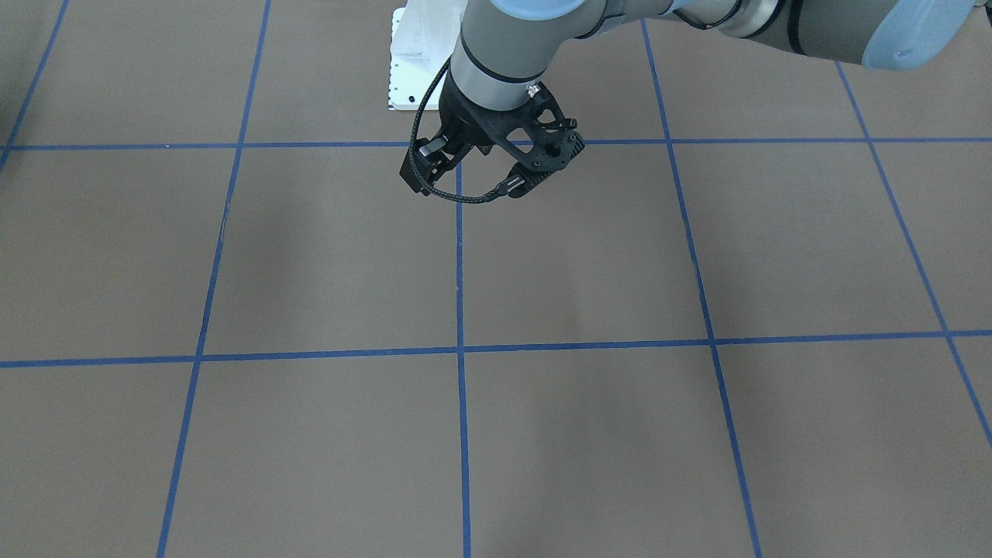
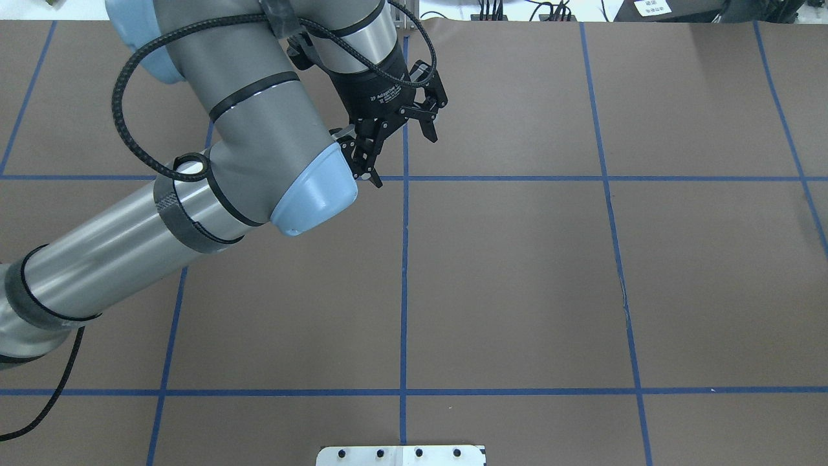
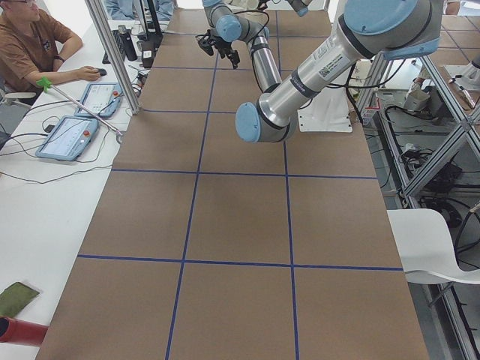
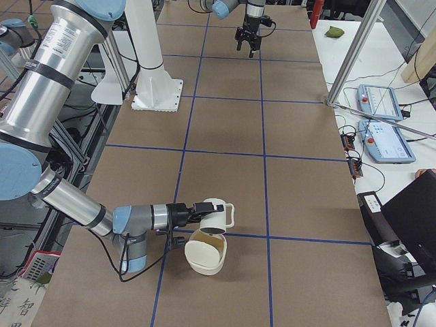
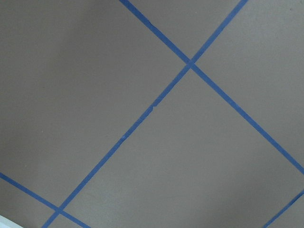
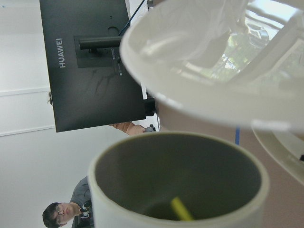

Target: Left arm hands cup to right arm to dump lemon

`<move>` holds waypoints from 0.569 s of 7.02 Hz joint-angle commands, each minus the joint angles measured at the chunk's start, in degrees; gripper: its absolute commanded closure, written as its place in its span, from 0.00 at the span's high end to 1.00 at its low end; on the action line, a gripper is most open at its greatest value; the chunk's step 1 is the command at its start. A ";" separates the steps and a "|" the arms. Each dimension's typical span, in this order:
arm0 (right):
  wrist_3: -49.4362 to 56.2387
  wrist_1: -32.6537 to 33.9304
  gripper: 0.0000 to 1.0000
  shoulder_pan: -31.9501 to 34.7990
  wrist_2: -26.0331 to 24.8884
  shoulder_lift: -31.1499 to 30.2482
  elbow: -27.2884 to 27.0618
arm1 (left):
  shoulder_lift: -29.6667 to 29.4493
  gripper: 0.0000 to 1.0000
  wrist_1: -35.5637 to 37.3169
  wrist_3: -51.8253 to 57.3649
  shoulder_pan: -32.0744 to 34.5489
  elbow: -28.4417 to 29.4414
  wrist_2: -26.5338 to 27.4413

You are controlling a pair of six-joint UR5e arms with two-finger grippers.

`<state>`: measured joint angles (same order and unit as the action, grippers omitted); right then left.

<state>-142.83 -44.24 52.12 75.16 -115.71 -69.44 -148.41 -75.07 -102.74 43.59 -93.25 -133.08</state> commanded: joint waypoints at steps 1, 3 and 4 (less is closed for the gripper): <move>-5.67 -0.06 0.00 5.18 4.91 1.98 0.80 | -0.12 1.00 0.01 0.00 0.00 0.09 0.10; -11.22 -0.50 0.00 5.97 5.00 1.90 0.28 | -0.21 1.00 0.01 0.00 -0.09 0.09 0.11; -14.89 -0.50 0.00 6.32 5.00 1.90 0.19 | -0.21 1.00 0.01 0.00 0.00 0.17 0.11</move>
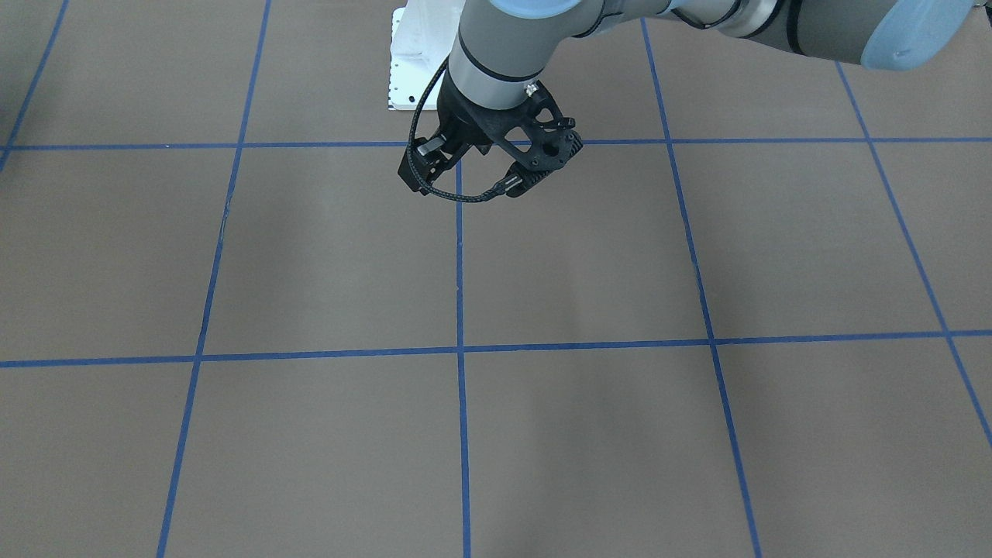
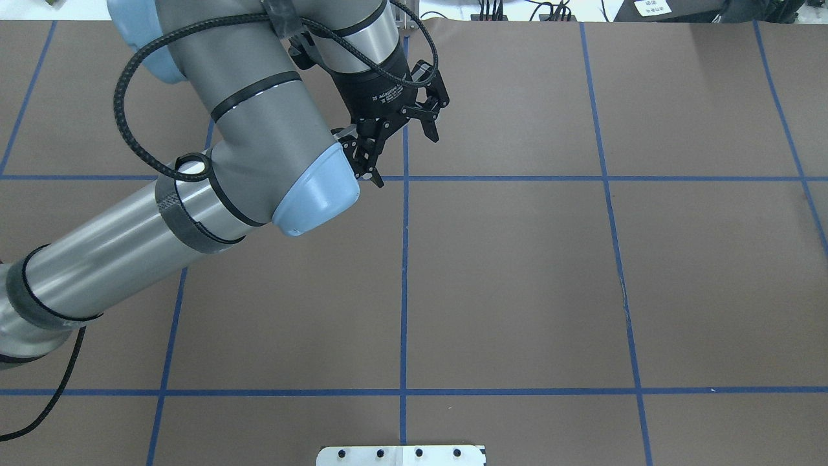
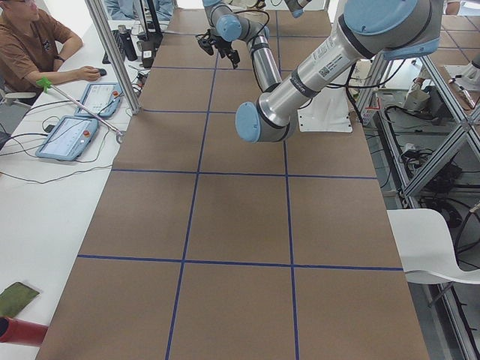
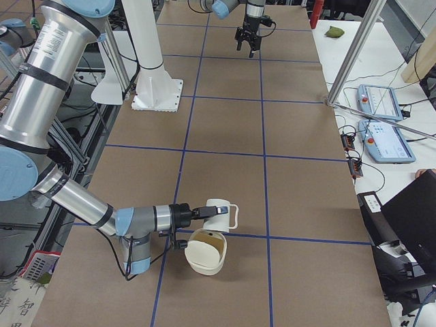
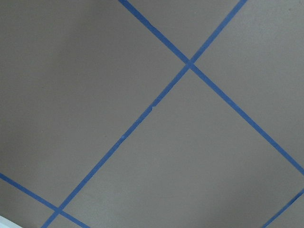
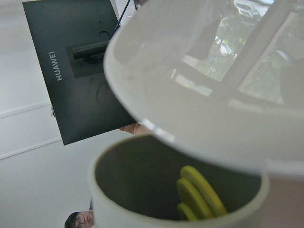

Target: Left arm hands cup to right arm to dump lemon

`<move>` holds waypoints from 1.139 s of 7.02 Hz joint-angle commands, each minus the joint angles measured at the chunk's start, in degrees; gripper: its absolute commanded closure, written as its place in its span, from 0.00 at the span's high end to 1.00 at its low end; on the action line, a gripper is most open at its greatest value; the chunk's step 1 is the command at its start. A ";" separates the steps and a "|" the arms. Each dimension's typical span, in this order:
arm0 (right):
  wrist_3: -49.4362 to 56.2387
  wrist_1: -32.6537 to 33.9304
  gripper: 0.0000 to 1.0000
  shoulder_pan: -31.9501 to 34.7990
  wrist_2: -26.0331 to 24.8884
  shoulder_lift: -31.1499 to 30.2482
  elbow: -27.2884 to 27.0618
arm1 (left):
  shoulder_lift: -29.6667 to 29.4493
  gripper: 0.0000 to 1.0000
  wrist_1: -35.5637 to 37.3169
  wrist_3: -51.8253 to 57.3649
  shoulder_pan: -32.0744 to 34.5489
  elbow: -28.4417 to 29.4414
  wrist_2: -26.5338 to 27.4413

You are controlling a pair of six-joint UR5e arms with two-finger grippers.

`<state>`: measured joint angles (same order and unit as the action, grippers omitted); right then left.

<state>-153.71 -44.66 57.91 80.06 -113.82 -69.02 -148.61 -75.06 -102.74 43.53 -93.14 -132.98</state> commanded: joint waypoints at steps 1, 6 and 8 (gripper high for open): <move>-6.49 -0.94 0.00 0.97 0.96 0.01 -0.24 | -0.11 1.00 0.00 0.00 -0.03 0.07 0.00; -14.40 -4.20 0.00 5.72 5.54 -0.08 0.20 | -0.11 1.00 0.00 0.00 0.06 0.07 0.00; -20.01 -6.73 0.00 7.03 6.85 -0.43 0.72 | -0.28 1.00 0.44 0.00 0.06 -0.02 0.00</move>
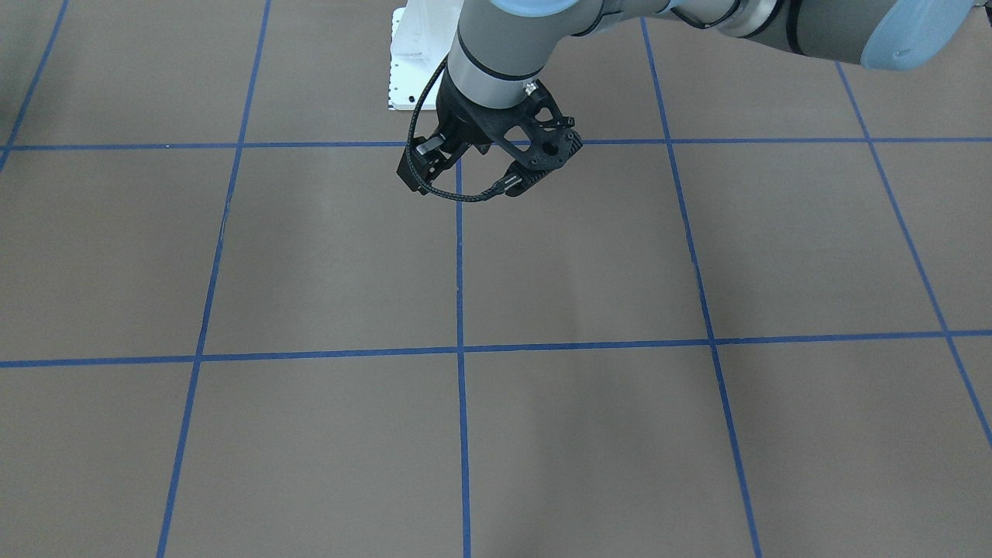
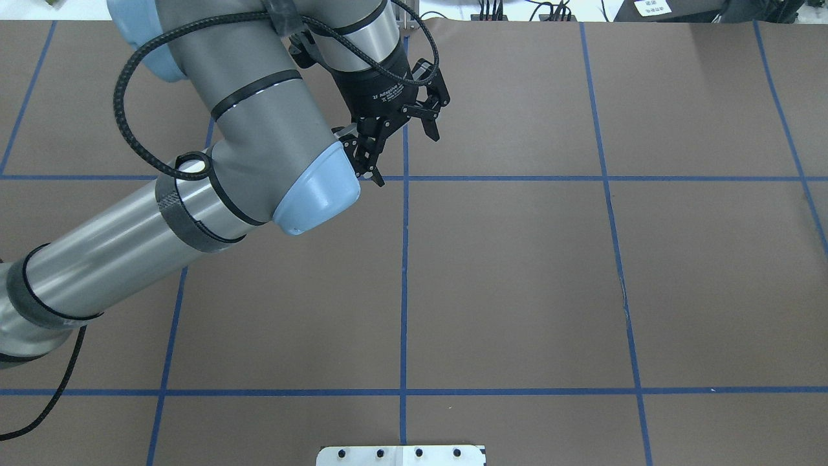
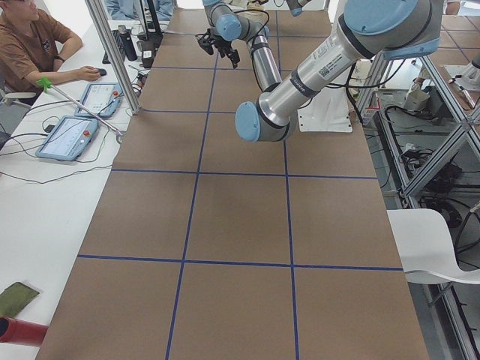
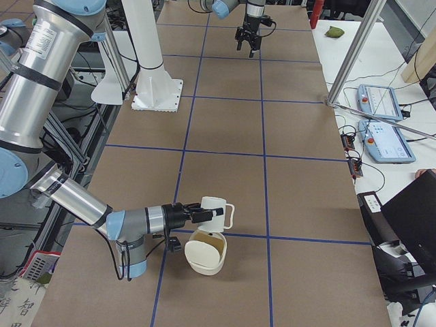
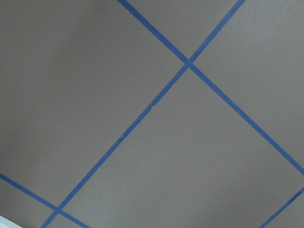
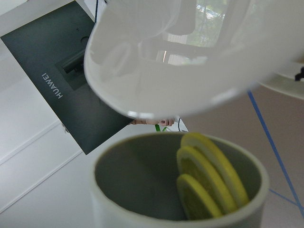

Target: Left arm hands cup to right arm to dump lemon

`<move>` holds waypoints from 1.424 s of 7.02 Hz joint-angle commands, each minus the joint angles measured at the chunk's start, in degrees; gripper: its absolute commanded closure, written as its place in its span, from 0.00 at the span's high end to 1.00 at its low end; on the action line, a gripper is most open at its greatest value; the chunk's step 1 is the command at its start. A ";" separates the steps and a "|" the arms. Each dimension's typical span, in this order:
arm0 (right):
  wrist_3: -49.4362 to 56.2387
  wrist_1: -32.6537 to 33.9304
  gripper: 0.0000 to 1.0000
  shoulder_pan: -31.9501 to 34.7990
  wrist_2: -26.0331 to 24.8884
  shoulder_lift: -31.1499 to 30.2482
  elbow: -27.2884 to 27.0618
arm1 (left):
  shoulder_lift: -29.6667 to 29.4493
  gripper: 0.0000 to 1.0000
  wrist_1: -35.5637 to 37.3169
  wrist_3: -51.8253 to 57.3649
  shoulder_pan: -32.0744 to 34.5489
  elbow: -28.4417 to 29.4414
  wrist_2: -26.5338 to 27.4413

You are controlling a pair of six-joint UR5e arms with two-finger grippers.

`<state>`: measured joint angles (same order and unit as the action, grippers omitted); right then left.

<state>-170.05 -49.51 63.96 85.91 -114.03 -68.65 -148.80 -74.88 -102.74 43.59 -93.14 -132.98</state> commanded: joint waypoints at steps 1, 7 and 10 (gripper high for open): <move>-6.85 -2.08 0.00 3.17 4.23 -0.05 1.06 | -1.05 1.00 1.74 -0.01 0.01 -0.02 0.35; -9.70 -0.78 0.00 5.48 7.07 0.56 -0.58 | -2.47 1.00 3.95 0.08 -0.08 0.06 1.14; -3.74 8.10 0.00 5.74 7.52 0.04 -8.60 | -2.29 1.00 3.86 0.69 0.01 0.15 1.14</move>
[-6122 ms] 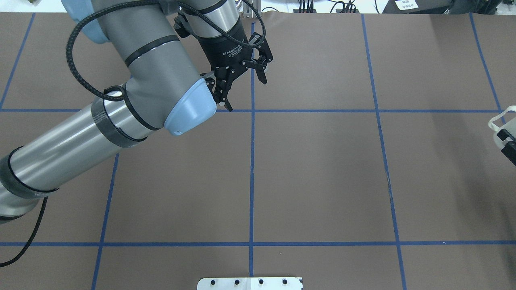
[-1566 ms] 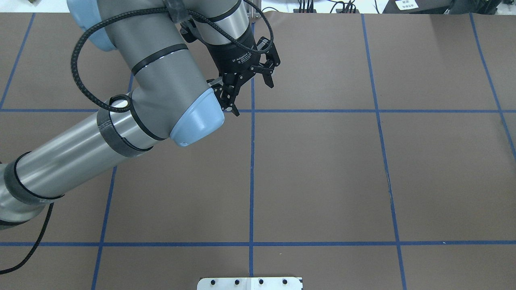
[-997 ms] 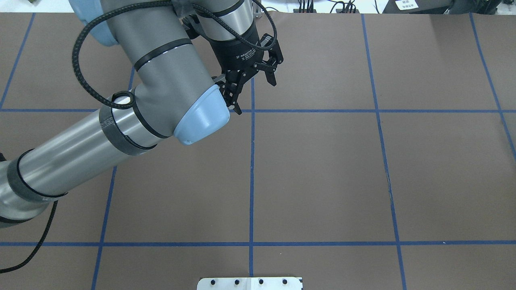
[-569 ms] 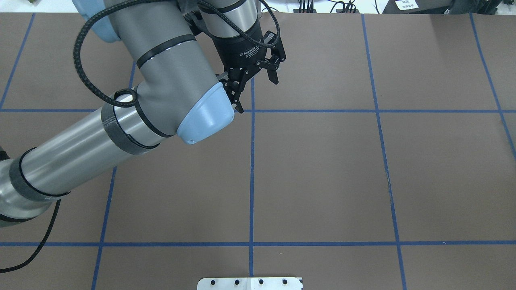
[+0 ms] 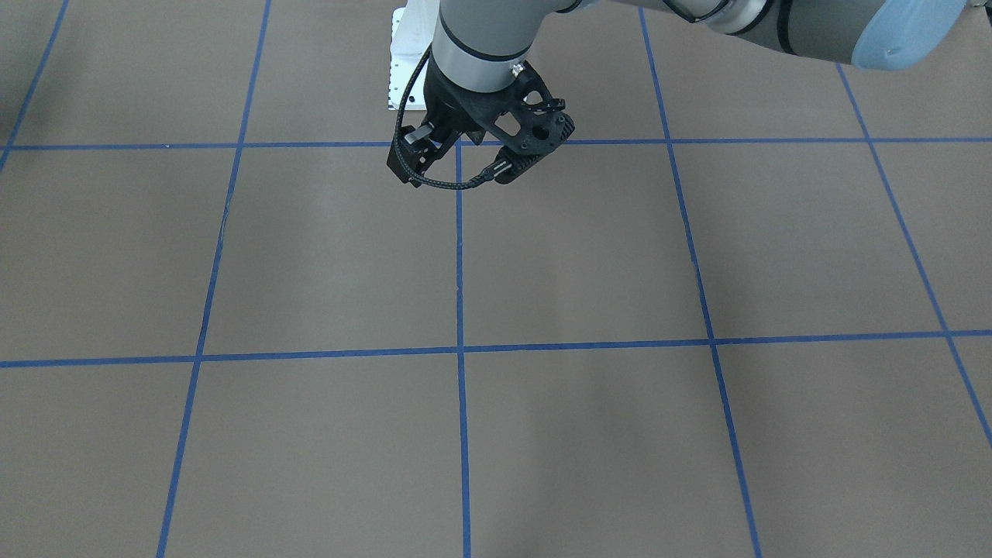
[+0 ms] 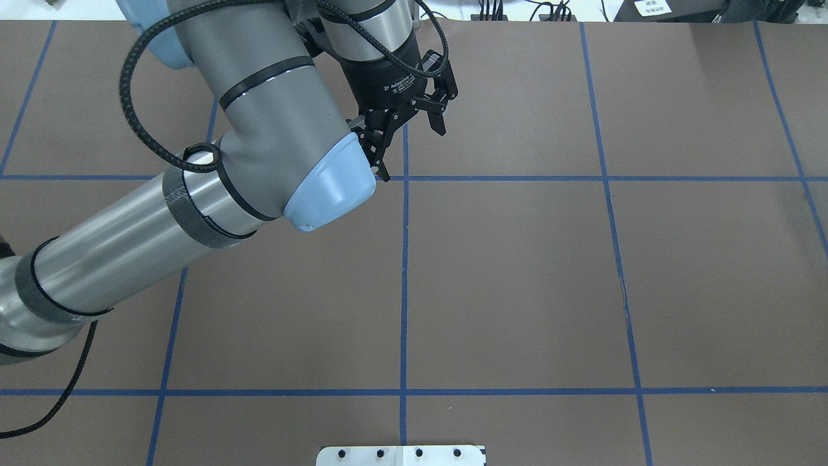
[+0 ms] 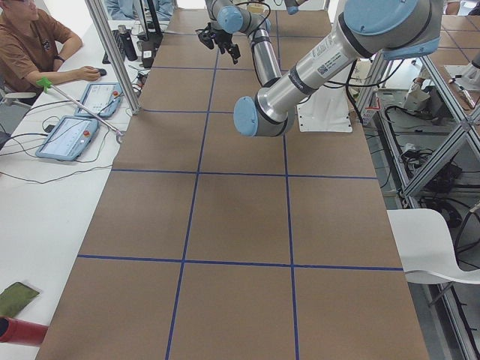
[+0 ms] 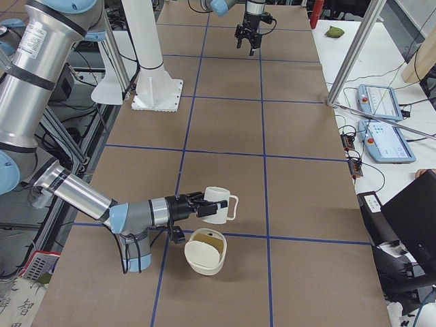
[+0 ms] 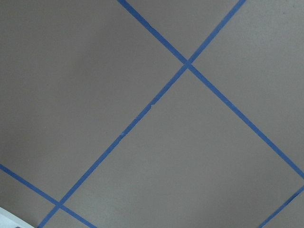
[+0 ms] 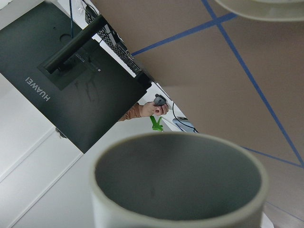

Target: Left arm hands cup to right arm to dump lemon

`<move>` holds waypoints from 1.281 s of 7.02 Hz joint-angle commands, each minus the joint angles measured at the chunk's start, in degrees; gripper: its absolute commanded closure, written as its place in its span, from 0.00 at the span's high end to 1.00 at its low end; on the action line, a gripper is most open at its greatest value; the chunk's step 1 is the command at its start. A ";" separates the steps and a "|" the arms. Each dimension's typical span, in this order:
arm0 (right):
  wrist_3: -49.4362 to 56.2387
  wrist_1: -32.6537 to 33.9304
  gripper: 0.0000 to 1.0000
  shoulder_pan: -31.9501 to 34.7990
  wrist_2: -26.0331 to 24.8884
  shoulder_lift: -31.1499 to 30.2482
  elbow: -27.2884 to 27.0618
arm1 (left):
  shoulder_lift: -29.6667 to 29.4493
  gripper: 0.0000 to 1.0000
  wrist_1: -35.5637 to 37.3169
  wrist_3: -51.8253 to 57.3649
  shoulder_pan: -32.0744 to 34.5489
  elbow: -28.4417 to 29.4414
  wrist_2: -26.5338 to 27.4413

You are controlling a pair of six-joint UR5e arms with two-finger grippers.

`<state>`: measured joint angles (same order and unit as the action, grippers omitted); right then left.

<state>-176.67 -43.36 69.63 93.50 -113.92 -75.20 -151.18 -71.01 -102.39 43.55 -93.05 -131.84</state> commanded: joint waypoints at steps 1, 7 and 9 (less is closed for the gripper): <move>4.57 6.22 0.00 0.07 -0.16 -0.07 -5.19 | 0.09 1.00 -0.01 0.44 0.04 -0.02 0.00; 27.39 41.16 0.00 -0.11 -0.43 2.80 -25.22 | 0.27 1.00 -0.10 0.70 0.04 -0.02 0.00; 41.42 51.41 0.00 -1.07 -0.34 6.85 -29.39 | 0.35 1.00 -0.10 1.22 0.39 -0.02 0.09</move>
<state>-143.96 2.28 69.21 93.10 -109.51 -102.48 -150.90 -71.10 -101.53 43.74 -93.07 -131.82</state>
